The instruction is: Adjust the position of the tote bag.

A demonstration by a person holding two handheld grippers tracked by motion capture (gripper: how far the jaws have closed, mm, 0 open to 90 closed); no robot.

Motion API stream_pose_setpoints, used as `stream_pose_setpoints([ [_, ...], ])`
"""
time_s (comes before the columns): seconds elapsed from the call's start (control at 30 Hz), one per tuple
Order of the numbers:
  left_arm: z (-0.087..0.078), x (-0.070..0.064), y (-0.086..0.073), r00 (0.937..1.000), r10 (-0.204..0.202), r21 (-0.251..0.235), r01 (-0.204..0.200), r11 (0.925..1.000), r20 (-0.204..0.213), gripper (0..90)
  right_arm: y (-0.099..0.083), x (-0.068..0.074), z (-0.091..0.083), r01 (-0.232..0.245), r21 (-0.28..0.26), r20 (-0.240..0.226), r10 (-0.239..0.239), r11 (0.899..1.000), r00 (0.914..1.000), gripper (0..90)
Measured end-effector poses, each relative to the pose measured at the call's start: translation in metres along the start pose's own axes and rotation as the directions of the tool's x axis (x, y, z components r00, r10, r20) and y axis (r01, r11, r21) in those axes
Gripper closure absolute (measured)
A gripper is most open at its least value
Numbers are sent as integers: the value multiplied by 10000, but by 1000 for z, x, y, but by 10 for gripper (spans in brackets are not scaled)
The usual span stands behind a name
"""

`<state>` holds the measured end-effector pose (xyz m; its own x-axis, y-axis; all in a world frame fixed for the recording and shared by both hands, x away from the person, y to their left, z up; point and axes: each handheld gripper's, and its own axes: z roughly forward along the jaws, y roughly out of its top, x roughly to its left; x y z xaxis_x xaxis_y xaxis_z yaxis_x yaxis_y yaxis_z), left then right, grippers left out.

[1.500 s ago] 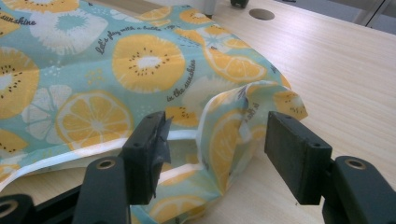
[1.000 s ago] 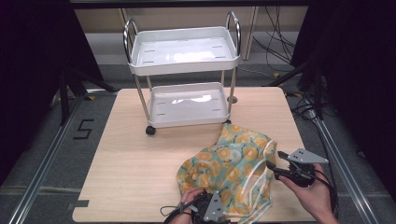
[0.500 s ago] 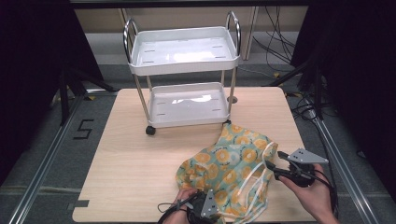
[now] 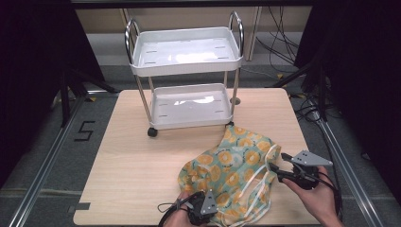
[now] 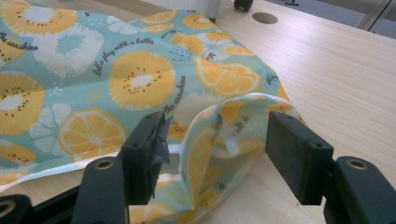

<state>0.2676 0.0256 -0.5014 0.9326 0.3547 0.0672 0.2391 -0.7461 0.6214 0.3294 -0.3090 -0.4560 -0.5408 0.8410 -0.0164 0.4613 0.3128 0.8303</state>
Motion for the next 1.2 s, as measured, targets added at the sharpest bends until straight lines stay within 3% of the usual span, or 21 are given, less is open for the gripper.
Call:
stream_pose_setpoints([
  [0.03, -1, -1, 1, 10000, 15, 52, -15, 10000, -35, 870, 0, -3, 1, 362, -187, 79, -360, 9992, 9993, 396],
  [0.1, -1, -1, 1, 10000, 14, 83, -13, 10000, -81, 875, 0, -3, 1, 372, -182, 91, -370, 9991, 9993, 396],
  [0.3, -4, 0, 1, 9998, -104, 182, 107, 9998, -152, 892, 0, -1, 0, -71, -79, 44, 72, 9999, 10000, 396],
  [0.33, -6, 0, 2, 9998, -140, 177, 143, 9997, -146, 893, 0, -4, 0, 273, -200, 75, -271, 9994, 9996, 396],
  [0.37, -8, 1, 2, 9998, -138, 193, 141, 9997, -169, 893, 0, -4, 0, 305, -226, 80, -303, 9993, 9995, 396],
  [0.43, -11, 1, 2, 9996, -231, 39, 231, 9997, -143, 893, 0, -1, -2, -70, -155, 108, 71, 9999, 9999, 396],
  [0.53, -21, 4, 0, 9991, -403, -137, 401, 9991, -134, 894, 1, -3, -2, -57, -212, 169, 61, 9998, 9998, 396],
  [0.57, -24, 5, -1, 9986, -495, -132, 493, 9987, -173, 894, 1, -6, -2, 249, -281, 139, -245, 9993, 9996, 396],
  [0.6, -28, 7, -3, 9986, -489, -141, 486, 9987, -207, 894, 1, -6, -1, 263, -317, 194, -257, 9992, 9995, 395],
  [0.67, -38, 12, -8, 9965, -653, -286, 639, 9975, -525, 894, 2, -7, -1, 200, -371, 205, -192, 9991, 9996, 394],
  [0.7, -41, 14, -10, 9953, -811, -416, 789, 9960, -538, 895, 2, -4, -2, -155, -260, 233, 161, 9995, 9996, 394],
  [0.8, -54, 25, -21, 9885, -1191, -555, 1142, 9919, -937, 895, 3, -6, -2, 146, -364, 298, -135, 9992, 9995, 390],
  [0.83, -58, 27, -24, 9860, -1366, -647, 1307, 9893, -961, 895, 3, -5, -2, -48, -281, 256, 55, 9996, 9997, 390],
  [0.9, -64, 32, -31, 9826, -1522, -697, 1453, 9869, -1067, 895, 5, -7, -1, 378, -519, 305, -362, 9979, 9989, 388],
  [0.93, -68, 35, -35, 9773, -1636, -707, 1552, 9854, -1346, 895, 6, -7, -1, 468, -543, 256, -454, 9974, 9986, 389],
  [0.97, -71, 38, -39, 9751, -1811, -808, 1717, 9818, -1282, 895, 6, -3, -2, -76, -323, 138, 80, 9994, 9999, 389],
  [1.03, -78, 45, -47, 9653, -2067, -899, 1943, 9768, -1597, 895, 8, -5, -1, 442, -481, -64, -445, 9979, 9990, 388],
  [1.1, -84, 52, -53, 9532, -2461, -1064, 2301, 9673, -1756, 894, 9, 2, -3, -24, -285, -382, 14, 9996, 9993, 382],
  [1.13, -86, 55, -55, 9467, -2639, -1242, 2439, 9618, -1845, 895, 10, 3, -1, 331, -392, -716, -359, 9987, 9968, 380],
  [1.17, -91, 60, -57, 9479, -2516, -1079, 2342, 9662, -1953, 894, 11, 6, -2, 392, -292, -946, -418, 9988, 9946, 377],
  [1.2, -93, 64, -59, 9445, -2566, -1083, 2387, 9650, -2052, 894, 12, 9, -2, 566, -253, -1273, -594, 9981, 9901, 361],
])
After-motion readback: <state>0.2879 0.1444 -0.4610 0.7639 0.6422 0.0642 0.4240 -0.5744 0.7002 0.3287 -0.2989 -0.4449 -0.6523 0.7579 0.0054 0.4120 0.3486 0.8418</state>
